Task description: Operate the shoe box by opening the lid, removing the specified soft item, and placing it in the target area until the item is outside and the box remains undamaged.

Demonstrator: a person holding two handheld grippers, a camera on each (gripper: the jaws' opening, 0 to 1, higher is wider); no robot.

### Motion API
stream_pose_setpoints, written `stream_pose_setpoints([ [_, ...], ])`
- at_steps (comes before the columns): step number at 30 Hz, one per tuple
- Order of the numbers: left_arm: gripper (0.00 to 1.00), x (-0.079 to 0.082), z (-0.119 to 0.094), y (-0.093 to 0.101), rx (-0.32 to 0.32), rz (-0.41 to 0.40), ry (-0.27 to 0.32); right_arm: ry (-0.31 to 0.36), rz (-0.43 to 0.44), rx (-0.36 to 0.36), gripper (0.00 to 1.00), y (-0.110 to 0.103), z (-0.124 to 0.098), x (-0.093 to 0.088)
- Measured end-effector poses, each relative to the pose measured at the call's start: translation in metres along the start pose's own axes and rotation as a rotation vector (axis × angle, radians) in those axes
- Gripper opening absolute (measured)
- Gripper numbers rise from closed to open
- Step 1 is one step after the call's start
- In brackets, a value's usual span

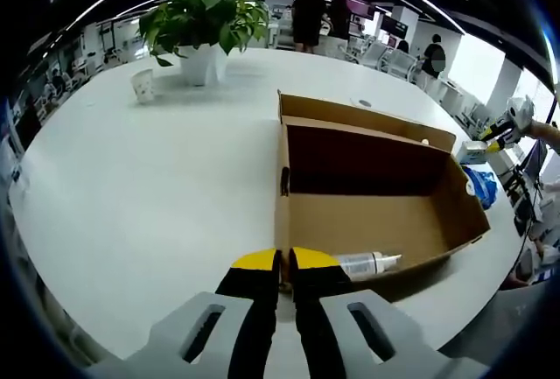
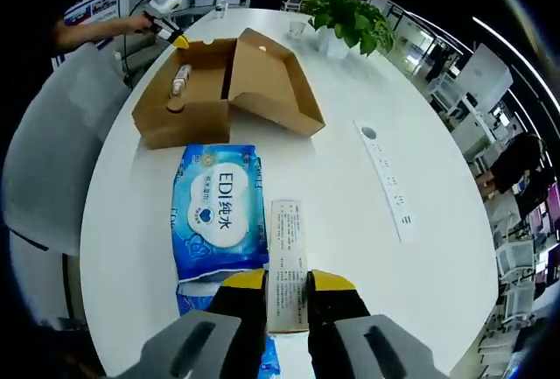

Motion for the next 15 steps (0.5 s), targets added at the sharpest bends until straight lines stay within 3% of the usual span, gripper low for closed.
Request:
stream_pose_setpoints([
  [15,0.03,0.001,0.001,-0.002,-0.005,-0.009,-0.003,-0.087,0.003,0.008,0.12,-0.009,0.012,-0.028],
])
Point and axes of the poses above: the point that each gripper's makers call its tool centre point, and the gripper's own axes: z roughly forward along the fingers, y roughly to its right, x roughly out of its top, the point moved 10 cm from there along -z, roughly backward along the fingers, and after that the axes turned 12 degrees about -z, right-handed, at the moved point
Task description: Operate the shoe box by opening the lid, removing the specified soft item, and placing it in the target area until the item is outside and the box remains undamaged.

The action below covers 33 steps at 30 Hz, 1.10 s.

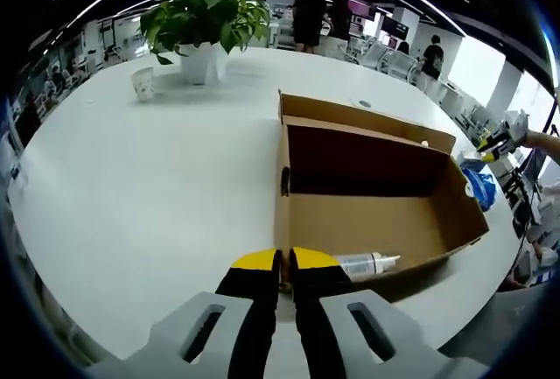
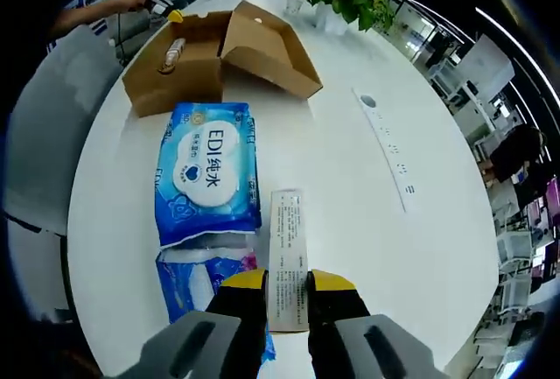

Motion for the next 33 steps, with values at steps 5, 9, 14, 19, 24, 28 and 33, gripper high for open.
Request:
stream_pose_setpoints([
  [5,0.03,0.000,0.000,0.000,-0.002,-0.004,0.000,-0.027,-0.014,0.008,0.13,-0.002,0.002,-0.006],
  [9,0.03,0.000,0.001,-0.001,-0.003,-0.006,0.000,-0.049,-0.033,0.007,0.13,-0.002,0.002,-0.010],
  [14,0.03,0.000,0.001,-0.002,-0.003,-0.005,0.000,-0.080,-0.068,0.013,0.13,-0.005,0.002,-0.016],
  [19,0.03,0.000,0.001,-0.001,-0.002,-0.004,0.000,-0.111,-0.101,0.020,0.13,-0.007,0.003,-0.021],
  [24,0.03,0.000,0.001,-0.001,-0.003,-0.005,-0.001,-0.124,-0.107,0.021,0.13,-0.008,0.003,-0.026],
  [28,0.03,-0.001,0.001,-0.001,-0.002,-0.005,-0.001,-0.134,-0.111,0.015,0.13,-0.008,0.001,-0.029],
  [33,0.03,-0.001,0.001,0.000,-0.001,-0.004,-0.001,-0.137,-0.115,0.011,0.14,-0.006,0.002,-0.030],
])
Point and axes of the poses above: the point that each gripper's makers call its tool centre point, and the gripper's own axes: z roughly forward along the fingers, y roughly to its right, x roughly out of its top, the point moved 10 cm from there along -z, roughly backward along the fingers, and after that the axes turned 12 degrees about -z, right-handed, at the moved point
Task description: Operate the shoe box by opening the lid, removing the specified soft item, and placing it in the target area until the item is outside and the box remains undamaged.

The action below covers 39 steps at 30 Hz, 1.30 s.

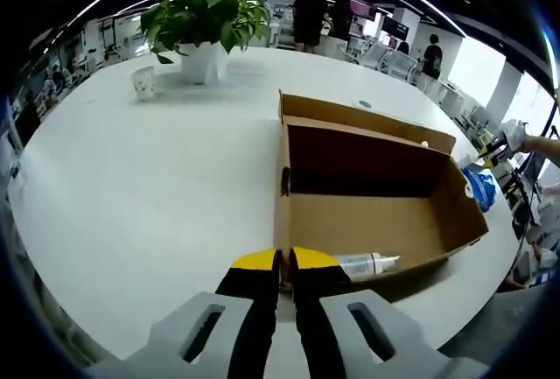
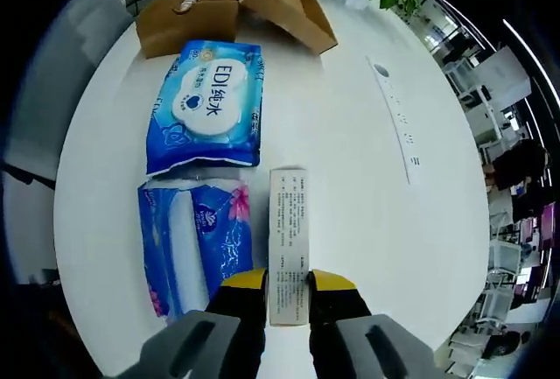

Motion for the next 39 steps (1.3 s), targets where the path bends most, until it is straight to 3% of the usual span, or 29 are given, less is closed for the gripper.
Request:
stream_pose_setpoints([
  [13,0.03,0.000,-0.001,0.000,-0.002,-0.002,0.001,-0.035,-0.116,-0.029,0.14,0.011,0.003,0.001],
  [16,0.03,0.000,-0.001,0.000,-0.003,-0.002,0.000,-0.050,-0.154,-0.045,0.05,0.014,0.003,0.002],
  [28,0.03,0.000,-0.002,0.001,-0.003,-0.002,-0.001,-0.038,-0.121,-0.020,0.06,0.010,0.004,0.003],
  [39,0.03,0.001,-0.001,0.001,0.004,0.015,0.006,-0.030,-0.083,-0.053,0.12,0.002,-0.009,0.008],
])
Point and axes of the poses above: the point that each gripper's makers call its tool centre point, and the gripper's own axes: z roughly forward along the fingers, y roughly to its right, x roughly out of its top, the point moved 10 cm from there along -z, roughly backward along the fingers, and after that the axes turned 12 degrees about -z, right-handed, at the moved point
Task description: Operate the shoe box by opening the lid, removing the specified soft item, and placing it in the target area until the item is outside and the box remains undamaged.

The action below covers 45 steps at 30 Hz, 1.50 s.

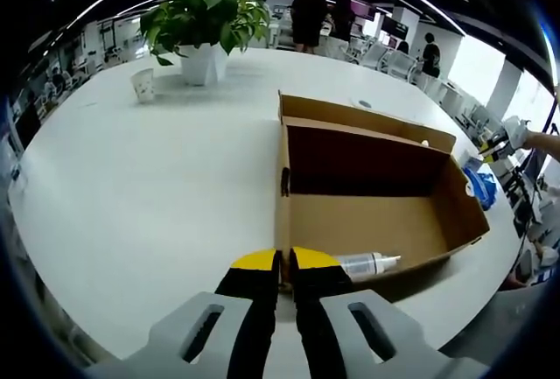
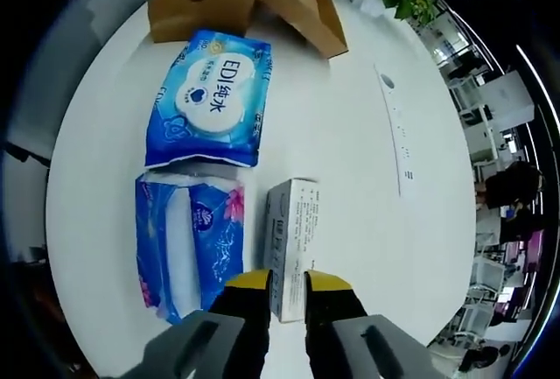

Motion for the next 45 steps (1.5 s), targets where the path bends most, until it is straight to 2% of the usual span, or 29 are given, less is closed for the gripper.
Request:
stream_pose_setpoints([
  [9,0.04,0.002,0.001,0.001,0.002,0.047,0.003,0.049,0.119,-0.076,0.28,-0.014,-0.020,0.012],
  [13,0.05,0.003,0.001,0.000,-0.006,0.054,0.004,0.078,0.162,-0.108,0.30,-0.021,-0.030,0.019],
  [17,0.07,0.008,-0.004,0.000,0.002,0.084,0.028,0.102,0.279,-0.149,0.41,-0.028,-0.040,0.024],
  [23,0.15,0.019,-0.011,0.003,-0.009,0.122,0.039,0.162,0.381,-0.194,0.48,-0.043,-0.054,0.034],
  [25,0.17,0.020,-0.012,0.006,-0.025,0.150,0.015,0.179,0.406,-0.201,0.52,-0.049,-0.058,0.037],
  [26,0.18,0.020,-0.012,0.007,-0.029,0.173,-0.018,0.192,0.429,-0.206,0.54,-0.053,-0.060,0.039],
  [29,0.21,0.022,-0.012,0.012,-0.046,0.207,-0.034,0.214,0.462,-0.222,0.61,-0.063,-0.063,0.045],
  [32,0.25,0.025,-0.011,0.017,-0.066,0.249,-0.059,0.250,0.512,-0.232,0.63,-0.073,-0.066,0.050],
  [40,0.31,0.041,-0.007,0.032,-0.157,0.405,-0.140,0.309,0.610,-0.255,0.76,-0.099,-0.072,0.067],
  [42,0.32,0.046,-0.005,0.034,-0.173,0.467,-0.169,0.314,0.628,-0.271,0.78,-0.104,-0.074,0.070],
  [45,0.33,0.052,-0.003,0.039,-0.202,0.503,-0.193,0.357,0.682,-0.287,0.90,-0.111,-0.076,0.078],
])
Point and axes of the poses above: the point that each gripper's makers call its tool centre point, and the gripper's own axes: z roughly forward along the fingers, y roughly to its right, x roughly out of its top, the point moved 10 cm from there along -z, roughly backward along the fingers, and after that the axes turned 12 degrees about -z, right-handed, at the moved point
